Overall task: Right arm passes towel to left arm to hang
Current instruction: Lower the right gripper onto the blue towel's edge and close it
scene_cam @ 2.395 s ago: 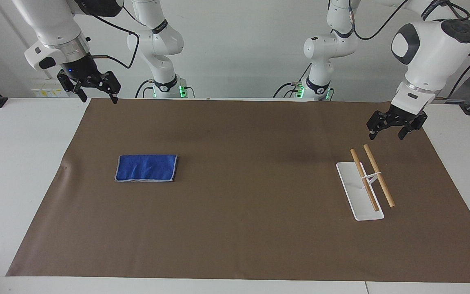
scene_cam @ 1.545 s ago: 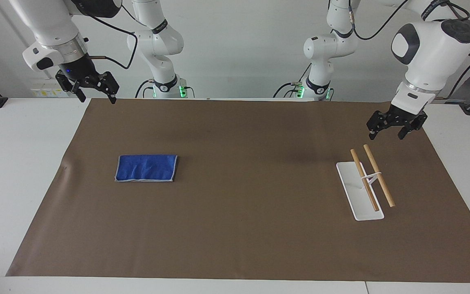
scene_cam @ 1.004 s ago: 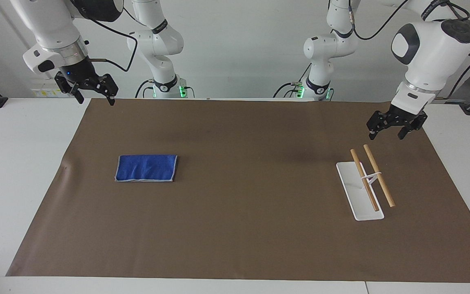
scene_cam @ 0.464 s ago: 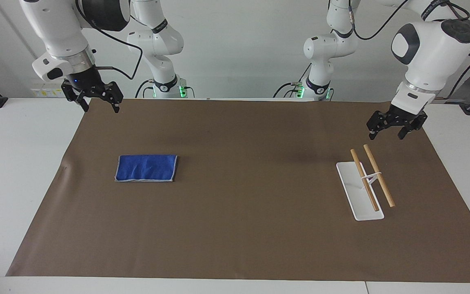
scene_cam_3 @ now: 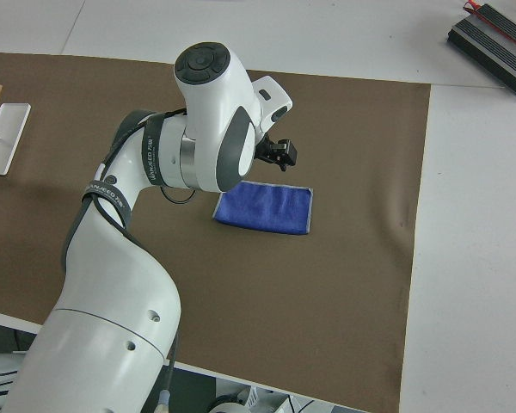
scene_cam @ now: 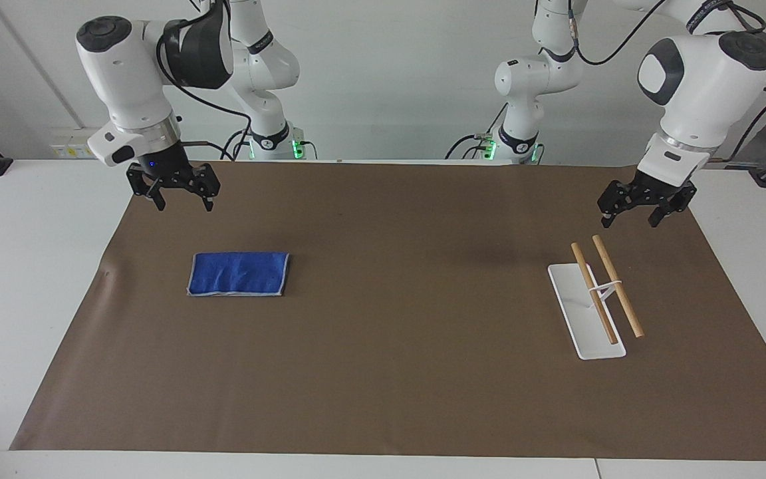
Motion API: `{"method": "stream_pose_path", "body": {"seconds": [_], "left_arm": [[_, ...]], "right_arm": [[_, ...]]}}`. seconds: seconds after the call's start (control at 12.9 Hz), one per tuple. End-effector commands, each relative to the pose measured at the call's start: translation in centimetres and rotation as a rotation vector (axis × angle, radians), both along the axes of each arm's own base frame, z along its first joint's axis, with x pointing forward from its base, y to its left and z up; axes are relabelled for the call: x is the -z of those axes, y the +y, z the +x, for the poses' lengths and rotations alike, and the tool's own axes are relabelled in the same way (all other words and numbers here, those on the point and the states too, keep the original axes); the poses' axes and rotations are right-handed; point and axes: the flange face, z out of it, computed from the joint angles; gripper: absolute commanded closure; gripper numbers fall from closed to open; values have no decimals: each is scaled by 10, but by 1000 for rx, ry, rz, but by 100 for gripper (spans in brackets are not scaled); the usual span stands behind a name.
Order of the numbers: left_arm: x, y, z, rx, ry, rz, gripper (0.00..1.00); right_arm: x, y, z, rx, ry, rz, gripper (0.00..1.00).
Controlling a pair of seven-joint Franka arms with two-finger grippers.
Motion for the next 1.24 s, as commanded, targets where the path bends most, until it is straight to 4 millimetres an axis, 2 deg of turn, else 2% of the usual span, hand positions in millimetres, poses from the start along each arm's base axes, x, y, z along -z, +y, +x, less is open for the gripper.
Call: {"method": "stream_pose_path", "body": {"seconds": [0.0, 0.31, 0.54, 0.77, 1.16], "left_arm": [[-5, 2, -5, 5, -15, -10, 0], [-5, 3, -5, 3, -15, -10, 0], [-5, 2, -5, 5, -15, -10, 0], [-5, 3, -5, 3, -15, -8, 0], [-5, 3, -5, 3, -15, -10, 0]], "right_arm": [[59, -5, 11, -45, 16, 39, 0], [127, -5, 17, -24, -14, 78, 0], [157, -2, 9, -53, -3, 70, 0], [165, -9, 1, -92, 2, 66, 0], [179, -8, -17, -65, 36, 72, 0]]}}
